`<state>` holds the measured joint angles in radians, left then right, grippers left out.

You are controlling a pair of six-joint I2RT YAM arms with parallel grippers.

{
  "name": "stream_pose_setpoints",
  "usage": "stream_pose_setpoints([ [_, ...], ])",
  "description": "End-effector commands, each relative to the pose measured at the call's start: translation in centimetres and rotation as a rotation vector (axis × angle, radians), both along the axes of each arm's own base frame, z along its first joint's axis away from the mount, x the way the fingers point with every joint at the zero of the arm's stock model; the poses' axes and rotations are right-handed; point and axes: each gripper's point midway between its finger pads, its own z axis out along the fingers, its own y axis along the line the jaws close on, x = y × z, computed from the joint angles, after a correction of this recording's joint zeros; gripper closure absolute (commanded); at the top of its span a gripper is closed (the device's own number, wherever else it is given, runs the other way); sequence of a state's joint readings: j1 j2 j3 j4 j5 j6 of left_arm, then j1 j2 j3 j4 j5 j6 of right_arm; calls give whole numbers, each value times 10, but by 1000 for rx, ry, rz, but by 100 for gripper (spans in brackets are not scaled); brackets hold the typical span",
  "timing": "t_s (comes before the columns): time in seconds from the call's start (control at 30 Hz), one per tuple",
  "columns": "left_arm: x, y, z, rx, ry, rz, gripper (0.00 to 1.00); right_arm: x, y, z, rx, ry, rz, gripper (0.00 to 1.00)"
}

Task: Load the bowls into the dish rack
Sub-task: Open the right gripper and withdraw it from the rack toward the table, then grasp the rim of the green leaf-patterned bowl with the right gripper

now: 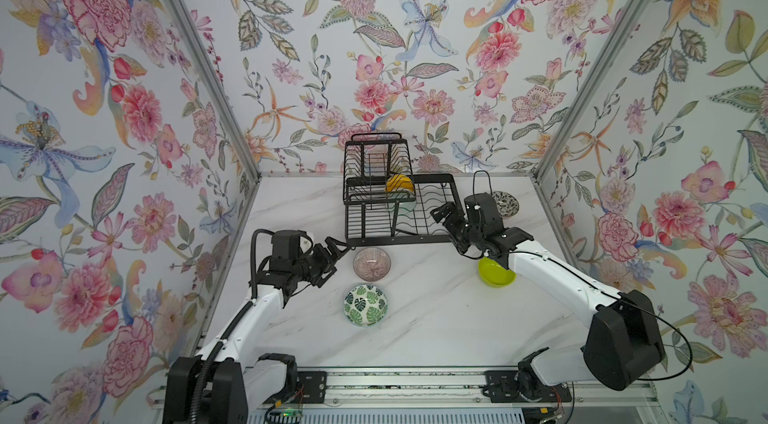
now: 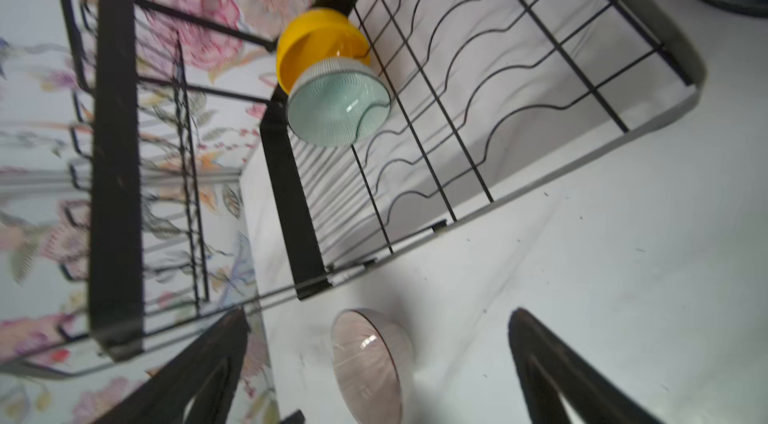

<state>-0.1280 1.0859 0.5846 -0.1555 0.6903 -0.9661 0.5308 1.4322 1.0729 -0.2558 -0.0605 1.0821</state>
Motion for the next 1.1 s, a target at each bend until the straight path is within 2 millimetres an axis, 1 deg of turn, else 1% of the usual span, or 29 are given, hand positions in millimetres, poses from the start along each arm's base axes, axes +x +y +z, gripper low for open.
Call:
stream_pose_setpoints([
  [0.0,-23,5,-24,36,78,45,1,-49,3,-25,-261,61,223,1],
  [0.1,-40,6,-35,15,120,84,1,-73,18,-39,-318,67,319,1],
  [0.2,-59,10,-49,2,184,118,1,-97,40,-53,-328,75,426,2],
  [0.33,-76,15,-57,8,223,135,1,-125,67,-71,-338,104,542,8],
  [0.47,-86,14,-60,-29,229,150,1,-144,96,-82,-326,117,630,13],
  [0.53,-90,15,-62,-46,232,164,1,-150,108,-86,-316,121,662,15],
  [0.6,-94,15,-65,-63,234,172,1,-156,120,-96,-306,150,686,20],
  [0.67,-95,14,-62,-77,224,174,1,-159,130,-103,-300,164,704,25],
  [0.7,-102,15,-74,-75,254,176,1,-161,133,-106,-304,169,712,29],
  [0.8,-106,15,-76,-79,261,177,1,-162,145,-112,-307,187,734,33],
  [0.93,-105,16,-76,-77,259,182,1,-162,154,-114,-332,195,756,37],
  [1.0,-104,16,-77,-76,261,182,1,-160,154,-118,-345,203,755,46],
  [1.03,-103,16,-78,-75,264,182,1,-160,154,-121,-352,211,752,48],
  [1.07,-103,16,-78,-75,268,182,1,-160,154,-124,-359,220,754,51],
])
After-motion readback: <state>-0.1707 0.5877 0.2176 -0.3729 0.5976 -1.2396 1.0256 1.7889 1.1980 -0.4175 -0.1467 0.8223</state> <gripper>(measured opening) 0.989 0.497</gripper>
